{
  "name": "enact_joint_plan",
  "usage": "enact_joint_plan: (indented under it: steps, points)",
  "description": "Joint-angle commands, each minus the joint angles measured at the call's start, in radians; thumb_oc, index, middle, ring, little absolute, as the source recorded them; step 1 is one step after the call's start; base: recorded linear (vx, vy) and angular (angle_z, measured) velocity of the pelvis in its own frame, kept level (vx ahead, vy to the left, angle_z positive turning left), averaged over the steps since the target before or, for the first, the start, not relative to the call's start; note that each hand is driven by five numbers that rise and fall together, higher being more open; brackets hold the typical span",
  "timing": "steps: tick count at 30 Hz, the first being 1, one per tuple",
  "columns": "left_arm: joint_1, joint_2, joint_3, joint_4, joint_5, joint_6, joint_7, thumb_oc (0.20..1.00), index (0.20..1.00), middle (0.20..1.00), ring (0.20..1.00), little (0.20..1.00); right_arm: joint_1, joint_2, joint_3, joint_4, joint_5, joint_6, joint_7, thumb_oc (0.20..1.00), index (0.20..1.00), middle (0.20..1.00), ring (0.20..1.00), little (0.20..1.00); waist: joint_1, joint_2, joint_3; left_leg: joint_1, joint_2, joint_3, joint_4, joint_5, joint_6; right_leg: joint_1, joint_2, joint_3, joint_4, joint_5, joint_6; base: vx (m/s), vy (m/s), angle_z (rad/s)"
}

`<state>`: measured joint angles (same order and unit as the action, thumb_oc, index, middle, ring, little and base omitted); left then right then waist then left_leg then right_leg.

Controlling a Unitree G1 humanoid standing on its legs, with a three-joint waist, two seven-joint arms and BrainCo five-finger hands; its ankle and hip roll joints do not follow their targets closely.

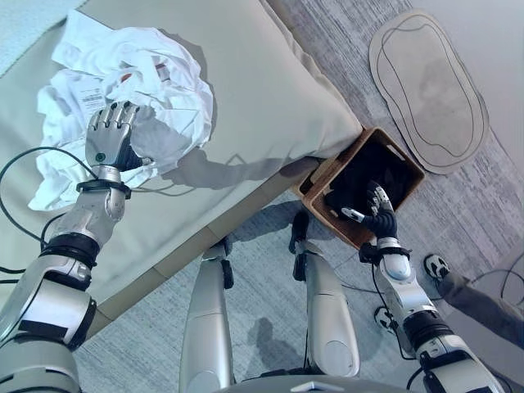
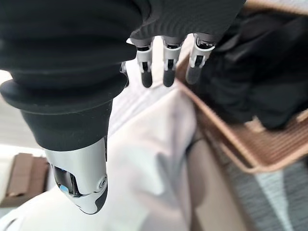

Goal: Pick up clothes into the bucket

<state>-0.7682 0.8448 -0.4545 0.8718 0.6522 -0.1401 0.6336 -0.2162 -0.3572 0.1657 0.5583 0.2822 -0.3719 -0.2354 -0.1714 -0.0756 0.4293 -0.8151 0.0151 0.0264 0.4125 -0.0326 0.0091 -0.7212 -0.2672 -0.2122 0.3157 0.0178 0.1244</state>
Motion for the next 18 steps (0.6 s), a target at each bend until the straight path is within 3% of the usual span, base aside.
enact_joint_plan:
  steps: [1,2,3,5,6,7,8,9,10,12,13,14,15,18]
  points:
    - [-0.018,0.041,0.015,-0.003,0.03,-0.004,0.022,1.0,1.0,1.0,1.0,1.0,0.059,-0.056,-0.051,-0.043,0.026,-0.054,0.0,1.0,1.0,1.0,1.0,1.0,0.001,0.02,-0.032,-0.016,0.026,0.017,0.024,-0.044,-0.034,0.059,-0.032,0.082,-0.087,0.061,0.076,0.01,0.077,-0.12]
    - [-0.02,0.041,0.015,-0.003,0.03,-0.004,0.023,1.0,1.0,1.0,1.0,1.0,0.058,-0.056,-0.053,-0.044,0.027,-0.054,0.0,1.0,1.0,1.0,1.0,1.0,-0.001,0.018,-0.028,-0.029,0.021,0.024,0.021,-0.016,-0.025,0.049,-0.038,0.077,-0.092,0.084,0.068,0.08,0.082,-0.11]
    - [-0.02,0.031,0.013,0.002,0.033,-0.005,0.009,1.0,1.0,1.0,1.0,1.0,0.061,-0.051,-0.057,-0.036,0.026,-0.052,0.0,1.0,1.0,1.0,1.0,1.0,-0.002,0.022,-0.032,-0.024,0.025,0.023,0.028,-0.049,-0.031,0.049,-0.034,0.089,-0.089,0.067,0.079,0.01,0.067,-0.14]
    - [-0.021,0.02,0.011,0.006,0.031,-0.005,0.002,1.0,1.0,1.0,1.0,1.0,0.061,-0.046,-0.06,-0.03,0.025,-0.05,-0.002,1.0,1.0,1.0,1.0,1.0,-0.008,0.022,-0.028,-0.039,0.02,0.034,0.025,-0.021,-0.021,0.036,-0.041,0.088,-0.099,0.092,0.074,0.01,0.057,-0.15]
    - [-0.016,0.006,0.01,0.02,0.035,-0.004,-0.011,1.0,1.0,1.0,1.0,1.0,0.061,-0.043,-0.065,-0.022,0.022,-0.049,-0.004,1.0,1.0,1.0,1.0,1.0,-0.009,0.026,-0.033,-0.028,0.024,0.033,0.03,-0.054,-0.029,0.045,-0.036,0.094,-0.101,0.074,0.084,-0.06,0.04,-0.08]
    - [-0.017,0.006,0.01,0.02,0.036,-0.004,-0.011,1.0,1.0,1.0,1.0,1.0,0.06,-0.043,-0.066,-0.023,0.022,-0.049,-0.005,1.0,1.0,1.0,1.0,1.0,-0.012,0.024,-0.028,-0.04,0.02,0.04,0.027,-0.025,-0.021,0.035,-0.042,0.089,-0.106,0.096,0.077,0.02,0.045,-0.06]
    - [-0.01,0.001,0.013,0.014,0.041,0.0,-0.022,0.567,0.567,0.567,0.567,0.567,0.061,-0.041,-0.07,-0.021,0.019,-0.048,-0.006,1.0,1.0,1.0,1.0,1.0,-0.012,0.026,-0.029,-0.041,0.02,0.042,0.028,-0.026,-0.02,0.032,-0.043,0.092,-0.104,0.098,0.078,0.01,0.034,-0.03]
    - [-0.006,-0.005,0.016,0.018,0.046,0.002,-0.027,0.457,0.457,0.457,0.457,0.457,0.061,-0.038,-0.073,-0.02,0.015,-0.045,-0.006,1.0,1.0,1.0,1.0,1.0,-0.011,0.029,-0.035,-0.028,0.024,0.037,0.03,-0.056,-0.028,0.041,-0.037,0.099,-0.103,0.078,0.086,0.02,0.037,-0.05]
    - [-0.006,-0.007,0.02,0.02,0.051,0.006,-0.025,0.2,0.2,0.2,0.2,0.2,0.059,-0.038,-0.074,-0.019,0.015,-0.045,-0.005,1.0,1.0,1.0,1.0,1.0,-0.014,0.027,-0.032,-0.04,0.02,0.046,0.028,-0.029,-0.019,0.03,-0.044,0.095,-0.107,0.1,0.078,0.02,0.023,-0.04]
    - [0.014,-0.019,0.04,0.036,0.036,0.0,-0.022,0.2,0.2,0.2,0.2,0.2,0.061,-0.033,-0.076,-0.015,0.016,-0.046,-0.001,1.0,1.0,1.0,1.0,1.0,-0.012,0.032,-0.045,-0.022,0.027,0.042,0.028,-0.061,-0.027,0.04,-0.037,0.103,-0.105,0.078,0.085,0.03,0.005,-0.09]
    - [0.024,-0.019,0.047,0.031,0.034,-0.001,-0.021,0.2,0.2,0.2,0.2,0.2,0.063,-0.032,-0.079,-0.018,0.017,-0.047,0.002,1.0,1.0,1.0,1.0,1.0,-0.015,0.03,-0.046,-0.032,0.022,0.05,0.024,-0.032,-0.018,0.032,-0.044,0.098,-0.11,0.099,0.077,0.1,-0.016,-0.1]
    - [0.026,-0.019,0.048,0.03,0.034,-0.002,-0.022,0.2,0.2,0.2,0.2,0.2,0.064,-0.033,-0.078,-0.017,0.017,-0.047,0.002,1.0,1.0,1.0,1.0,1.0,-0.011,0.033,-0.05,-0.019,0.027,0.042,0.028,-0.062,-0.027,0.042,-0.037,0.103,-0.105,0.077,0.085,-0.06,0.006,-0.09]
    - [0.036,-0.019,0.055,0.025,0.034,-0.006,-0.022,0.2,0.2,0.2,0.2,0.2,0.063,-0.033,-0.081,-0.014,0.016,-0.047,0.002,1.0,1.0,1.0,1.0,1.0,-0.014,0.032,-0.05,-0.026,0.021,0.049,0.022,-0.032,-0.019,0.035,-0.044,0.097,-0.109,0.097,0.076,0.02,-0.008,-0.03]
    - [0.081,-0.022,0.079,0.001,0.025,-0.021,-0.026,0.2,0.2,0.2,0.2,0.2,0.064,-0.028,-0.082,-0.002,0.017,-0.046,0.005,1.0,1.0,1.0,1.0,1.0,-0.008,0.037,-0.06,-0.004,0.021,0.045,0.017,-0.033,-0.019,0.052,-0.046,0.091,-0.106,0.092,0.075,-0.01,-0.002,-0.01]
